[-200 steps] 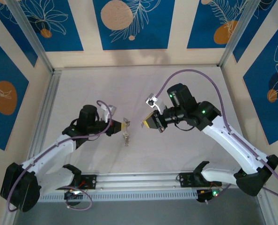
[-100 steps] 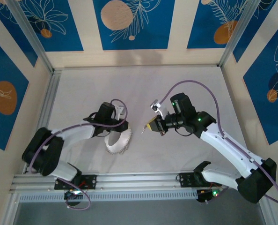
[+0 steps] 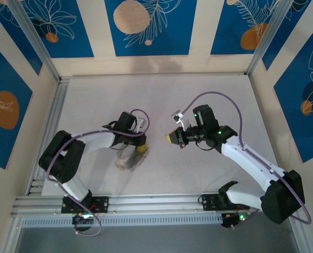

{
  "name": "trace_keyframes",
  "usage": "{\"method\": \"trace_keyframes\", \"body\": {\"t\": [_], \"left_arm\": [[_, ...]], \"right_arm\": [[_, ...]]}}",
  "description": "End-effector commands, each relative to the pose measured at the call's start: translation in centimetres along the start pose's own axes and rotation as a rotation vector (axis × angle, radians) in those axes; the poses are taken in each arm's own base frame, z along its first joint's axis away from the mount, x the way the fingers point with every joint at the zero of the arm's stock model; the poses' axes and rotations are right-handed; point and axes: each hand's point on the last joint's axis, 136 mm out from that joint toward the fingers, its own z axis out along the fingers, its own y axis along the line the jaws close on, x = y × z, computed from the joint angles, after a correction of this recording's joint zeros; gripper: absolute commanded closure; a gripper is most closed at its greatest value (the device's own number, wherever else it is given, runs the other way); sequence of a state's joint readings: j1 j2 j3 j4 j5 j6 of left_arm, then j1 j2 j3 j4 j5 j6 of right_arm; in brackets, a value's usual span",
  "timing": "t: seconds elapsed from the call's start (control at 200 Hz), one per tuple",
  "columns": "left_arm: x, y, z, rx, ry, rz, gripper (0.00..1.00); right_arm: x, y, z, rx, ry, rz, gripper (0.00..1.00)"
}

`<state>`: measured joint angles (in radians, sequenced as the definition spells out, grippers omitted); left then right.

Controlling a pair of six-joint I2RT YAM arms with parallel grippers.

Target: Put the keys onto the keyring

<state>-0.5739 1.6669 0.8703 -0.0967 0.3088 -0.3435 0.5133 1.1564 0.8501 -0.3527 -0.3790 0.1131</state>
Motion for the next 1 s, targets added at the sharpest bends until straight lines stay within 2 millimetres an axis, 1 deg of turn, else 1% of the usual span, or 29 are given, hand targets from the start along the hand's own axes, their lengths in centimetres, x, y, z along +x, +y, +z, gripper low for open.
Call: {"method": "trace_keyframes", "body": {"t": [0.0, 0.05, 0.09, 0.215, 0.35, 0.405, 0.49, 0.525, 0.69, 0.725, 0.805, 0.935, 0.995], "left_arm": [[0.0, -0.3, -0.2, -0.015, 0.050, 0.049, 0.86], [-0.2, -0.5, -0.6, -0.011, 0.053, 0.060, 0.77], [-0.3, -0.7, -1.0, -0.009, 0.056, 0.070, 0.72], [-0.6, -1.6, -2.6, 0.005, 0.083, 0.116, 0.63], [0.2, -2.4, -4.3, 0.023, 0.143, 0.168, 0.60], [0.7, -3.2, -4.9, 0.058, 0.175, 0.190, 0.60], [1.9, -4.4, -5.3, 0.136, 0.218, 0.207, 0.61], [2.4, -4.8, -5.3, 0.165, 0.233, 0.210, 0.61], [4.7, -5.3, -4.6, 0.219, 0.329, 0.232, 0.60], [5.1, -5.6, -4.4, 0.224, 0.346, 0.247, 0.58], [6.0, -5.9, -4.0, 0.218, 0.387, 0.294, 0.56], [7.1, -5.2, -3.0, 0.157, 0.448, 0.371, 0.55], [7.3, -5.3, -2.6, 0.144, 0.465, 0.407, 0.55]], "right_arm": [[-0.4, -0.1, 0.6, -0.037, -0.017, 0.008, 1.00], [-0.4, -0.5, 0.8, -0.036, -0.016, 0.016, 1.00], [-0.4, -0.7, 0.9, -0.036, -0.017, 0.020, 1.00], [-0.2, -1.3, 1.5, -0.053, -0.011, 0.051, 1.00], [0.6, -1.4, 2.2, -0.087, 0.007, 0.082, 1.00], [1.0, -1.5, 2.4, -0.096, 0.013, 0.092, 1.00], [1.7, -1.8, 2.6, -0.102, 0.024, 0.113, 1.00], [2.0, -1.9, 2.6, -0.104, 0.028, 0.125, 1.00], [2.9, -2.4, 2.1, -0.102, 0.040, 0.170, 1.00], [3.0, -2.5, 2.0, -0.100, 0.039, 0.179, 1.00], [3.2, -2.6, 1.8, -0.098, 0.031, 0.193, 1.00], [3.5, -3.0, 1.6, -0.102, 0.018, 0.222, 1.00], [3.5, -3.1, 1.5, -0.107, 0.010, 0.233, 1.00]]}}
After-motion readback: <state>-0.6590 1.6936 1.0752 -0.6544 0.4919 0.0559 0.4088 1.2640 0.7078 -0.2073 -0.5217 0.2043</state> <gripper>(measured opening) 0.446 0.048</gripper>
